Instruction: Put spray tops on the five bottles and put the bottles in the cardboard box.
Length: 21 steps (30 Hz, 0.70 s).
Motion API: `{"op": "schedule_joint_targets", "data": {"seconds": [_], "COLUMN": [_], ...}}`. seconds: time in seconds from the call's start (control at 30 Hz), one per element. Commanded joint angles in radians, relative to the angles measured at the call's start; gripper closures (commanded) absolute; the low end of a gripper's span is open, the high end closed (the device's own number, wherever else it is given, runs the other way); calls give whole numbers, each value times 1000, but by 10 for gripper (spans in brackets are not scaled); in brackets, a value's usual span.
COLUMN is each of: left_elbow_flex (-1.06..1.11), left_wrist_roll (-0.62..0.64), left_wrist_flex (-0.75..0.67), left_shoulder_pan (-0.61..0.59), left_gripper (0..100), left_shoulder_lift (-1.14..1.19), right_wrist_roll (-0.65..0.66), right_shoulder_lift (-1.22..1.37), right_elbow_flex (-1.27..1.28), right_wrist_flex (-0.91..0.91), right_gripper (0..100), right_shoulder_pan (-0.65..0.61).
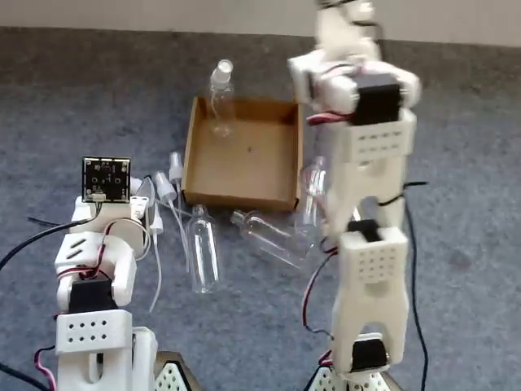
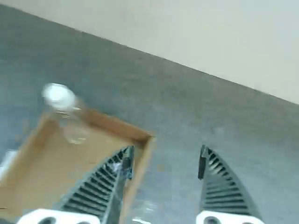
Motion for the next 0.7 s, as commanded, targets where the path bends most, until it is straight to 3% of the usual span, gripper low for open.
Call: {"op": "schedule_joint_targets", "data": {"seconds": [0.0, 0.17, 0.4, 0.67], "left_elbow_flex": [-2, 15, 18, 21], "left_wrist_roll": [2, 2, 2, 2], "left_wrist_flex": [-23, -28, -28, -28], "left_shoulder_pan": [7, 12, 13, 15], "left_gripper": [825, 825, 825, 825], "left_shoulder_lift": [-5, -5, -10, -10], "right_wrist_roll": [66, 87, 98, 176], "right_shoulder_lift": [-15, -67, -344, -515], "right_elbow_flex": [-97, 208, 935, 1535], "right_wrist_flex": [21, 21, 5, -199], "right_gripper": [827, 820, 738, 733], "right_shoulder_pan": [186, 240, 252, 213]}}
